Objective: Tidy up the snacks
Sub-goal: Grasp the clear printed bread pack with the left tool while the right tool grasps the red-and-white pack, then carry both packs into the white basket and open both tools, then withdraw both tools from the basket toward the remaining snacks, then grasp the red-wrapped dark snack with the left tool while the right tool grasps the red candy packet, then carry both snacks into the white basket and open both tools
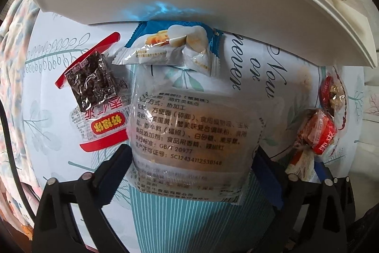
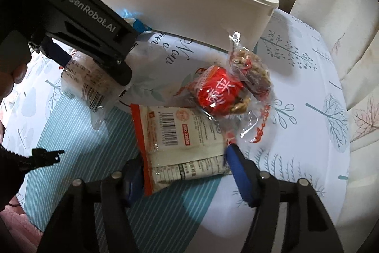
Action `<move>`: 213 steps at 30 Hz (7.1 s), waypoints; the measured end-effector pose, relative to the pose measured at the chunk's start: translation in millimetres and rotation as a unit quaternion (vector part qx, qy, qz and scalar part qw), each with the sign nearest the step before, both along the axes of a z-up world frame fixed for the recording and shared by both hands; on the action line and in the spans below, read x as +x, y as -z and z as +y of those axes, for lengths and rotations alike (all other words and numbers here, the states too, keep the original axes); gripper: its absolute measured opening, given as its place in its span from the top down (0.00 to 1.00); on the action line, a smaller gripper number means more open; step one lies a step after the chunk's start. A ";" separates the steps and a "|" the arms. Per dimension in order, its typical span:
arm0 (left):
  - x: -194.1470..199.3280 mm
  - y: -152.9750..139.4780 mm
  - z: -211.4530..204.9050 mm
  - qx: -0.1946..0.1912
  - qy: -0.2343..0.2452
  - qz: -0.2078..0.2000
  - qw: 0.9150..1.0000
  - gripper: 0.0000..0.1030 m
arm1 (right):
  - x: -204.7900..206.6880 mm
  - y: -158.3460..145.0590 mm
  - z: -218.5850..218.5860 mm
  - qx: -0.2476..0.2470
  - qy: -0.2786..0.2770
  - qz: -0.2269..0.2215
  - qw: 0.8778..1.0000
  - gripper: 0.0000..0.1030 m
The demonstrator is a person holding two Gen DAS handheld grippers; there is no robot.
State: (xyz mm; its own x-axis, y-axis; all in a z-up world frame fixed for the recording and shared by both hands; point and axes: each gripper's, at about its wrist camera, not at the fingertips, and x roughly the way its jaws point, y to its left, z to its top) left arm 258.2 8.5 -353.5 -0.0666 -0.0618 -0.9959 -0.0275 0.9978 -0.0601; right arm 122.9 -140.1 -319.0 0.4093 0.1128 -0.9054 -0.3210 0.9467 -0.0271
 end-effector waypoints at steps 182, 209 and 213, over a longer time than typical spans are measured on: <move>15.1 -13.4 108.6 -0.024 -0.092 -0.137 0.986 0.58 | 98.7 -2.4 -23.7 0.063 0.237 0.241 0.939 0.46; -41.2 -91.3 142.8 -0.053 -0.047 -0.179 0.981 0.58 | 104.9 -52.0 70.3 0.166 0.152 0.207 0.952 0.48; -32.5 -110.5 144.1 -0.052 -0.031 -0.200 0.978 0.58 | 117.2 -67.8 75.7 0.190 0.141 0.180 0.955 0.48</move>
